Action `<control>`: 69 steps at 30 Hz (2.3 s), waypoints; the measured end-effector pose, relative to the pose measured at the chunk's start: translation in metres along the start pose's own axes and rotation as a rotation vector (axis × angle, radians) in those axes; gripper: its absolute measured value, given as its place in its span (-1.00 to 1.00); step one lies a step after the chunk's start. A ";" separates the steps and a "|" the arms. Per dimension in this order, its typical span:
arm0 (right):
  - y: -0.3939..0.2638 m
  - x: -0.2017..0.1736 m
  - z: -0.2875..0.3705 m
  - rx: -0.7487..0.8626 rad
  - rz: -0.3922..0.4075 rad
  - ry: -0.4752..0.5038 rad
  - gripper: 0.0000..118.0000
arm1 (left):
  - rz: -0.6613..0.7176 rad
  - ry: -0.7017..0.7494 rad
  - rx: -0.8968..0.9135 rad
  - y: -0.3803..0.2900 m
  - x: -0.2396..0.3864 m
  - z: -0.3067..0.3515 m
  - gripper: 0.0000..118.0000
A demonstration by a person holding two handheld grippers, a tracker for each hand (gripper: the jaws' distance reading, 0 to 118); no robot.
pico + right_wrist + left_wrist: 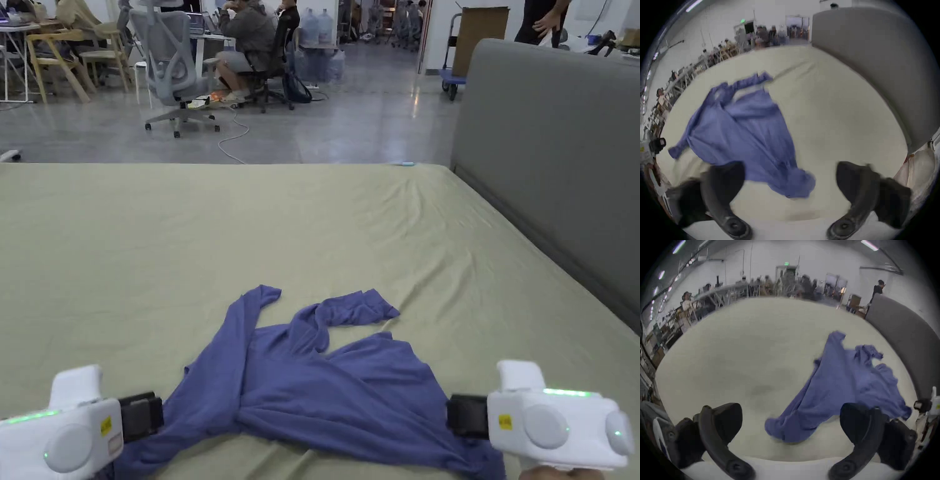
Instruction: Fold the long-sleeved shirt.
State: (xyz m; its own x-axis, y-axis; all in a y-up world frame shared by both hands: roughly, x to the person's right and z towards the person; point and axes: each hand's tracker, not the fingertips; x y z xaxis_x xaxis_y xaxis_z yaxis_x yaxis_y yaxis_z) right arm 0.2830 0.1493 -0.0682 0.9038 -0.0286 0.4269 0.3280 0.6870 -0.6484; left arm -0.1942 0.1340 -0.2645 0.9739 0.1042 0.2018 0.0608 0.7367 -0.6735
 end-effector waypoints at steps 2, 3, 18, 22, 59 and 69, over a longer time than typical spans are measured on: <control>0.015 -0.003 0.017 0.051 -0.007 -0.005 0.97 | -0.022 -0.021 0.011 0.002 0.031 0.043 0.99; 0.020 -0.006 0.021 0.034 -0.009 0.002 0.93 | -0.024 -0.051 0.022 0.005 0.039 0.055 0.90; -0.031 0.010 -0.057 -0.222 -0.012 -0.039 -0.03 | -0.117 -0.236 0.069 0.033 0.091 0.036 -1.00; -0.044 0.019 -0.079 -0.302 -0.050 -0.025 -0.86 | -0.140 -0.282 0.028 0.055 0.118 0.007 -1.00; 0.206 0.002 -0.008 0.218 0.150 0.053 -1.00 | -0.192 -0.298 -0.007 0.316 0.184 -0.084 -1.00; 0.485 -0.035 0.092 0.495 0.171 0.039 -1.00 | -0.099 -0.233 0.432 0.506 0.159 0.089 -1.00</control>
State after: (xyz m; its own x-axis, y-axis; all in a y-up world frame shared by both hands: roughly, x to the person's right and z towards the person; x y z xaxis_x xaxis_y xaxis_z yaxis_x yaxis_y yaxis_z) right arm 0.3857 0.5499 -0.3396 0.9458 0.0937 0.3111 0.0141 0.9448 -0.3273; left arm -0.0280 0.5824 -0.5100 0.8903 0.1298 0.4364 0.0065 0.9548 -0.2972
